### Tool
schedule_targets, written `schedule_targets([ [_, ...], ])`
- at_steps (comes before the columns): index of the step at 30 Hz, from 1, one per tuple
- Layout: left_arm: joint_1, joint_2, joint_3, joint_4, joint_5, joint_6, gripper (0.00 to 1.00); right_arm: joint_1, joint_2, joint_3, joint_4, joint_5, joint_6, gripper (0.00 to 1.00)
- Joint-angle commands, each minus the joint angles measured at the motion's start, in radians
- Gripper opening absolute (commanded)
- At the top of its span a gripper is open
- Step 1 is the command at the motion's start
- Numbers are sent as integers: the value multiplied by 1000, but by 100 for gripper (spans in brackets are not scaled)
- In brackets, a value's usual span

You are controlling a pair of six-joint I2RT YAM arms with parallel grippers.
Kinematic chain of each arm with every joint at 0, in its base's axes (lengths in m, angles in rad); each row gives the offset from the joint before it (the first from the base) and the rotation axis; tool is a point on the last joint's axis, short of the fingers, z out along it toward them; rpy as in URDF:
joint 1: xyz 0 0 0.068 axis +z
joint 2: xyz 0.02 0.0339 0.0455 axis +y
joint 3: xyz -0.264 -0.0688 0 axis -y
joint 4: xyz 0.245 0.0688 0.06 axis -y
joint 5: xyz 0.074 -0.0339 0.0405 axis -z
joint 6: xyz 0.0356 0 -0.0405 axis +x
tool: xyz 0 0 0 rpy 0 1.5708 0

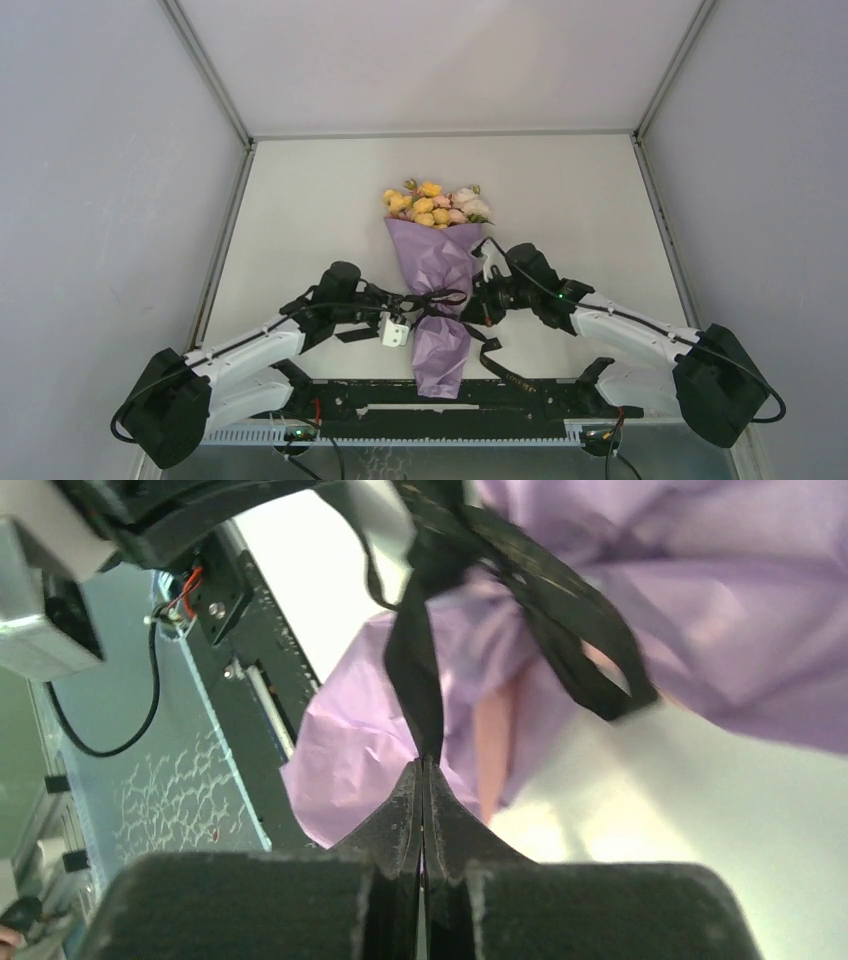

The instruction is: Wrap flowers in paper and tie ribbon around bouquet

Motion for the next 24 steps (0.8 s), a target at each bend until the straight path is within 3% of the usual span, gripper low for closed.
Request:
schedule_targets([
  [1,-13,-33,-8,-41,13,32,0,-93,-69,-47,-83,-8,64,0],
  [17,-61,-81,14,-210,15,107,1,-236,-143,-111,10,-19,154,0],
  [20,-76,-106,60,-296,1,135,35,-184,-123,-106,59,-17,161,0],
  [22,-84,-130,123,-397,-3,115,51,-152,-98,-102,97,-8,165,0],
  [24,-83,-144,195,-517,-7,55,61,-137,-81,-102,110,0,169,0],
])
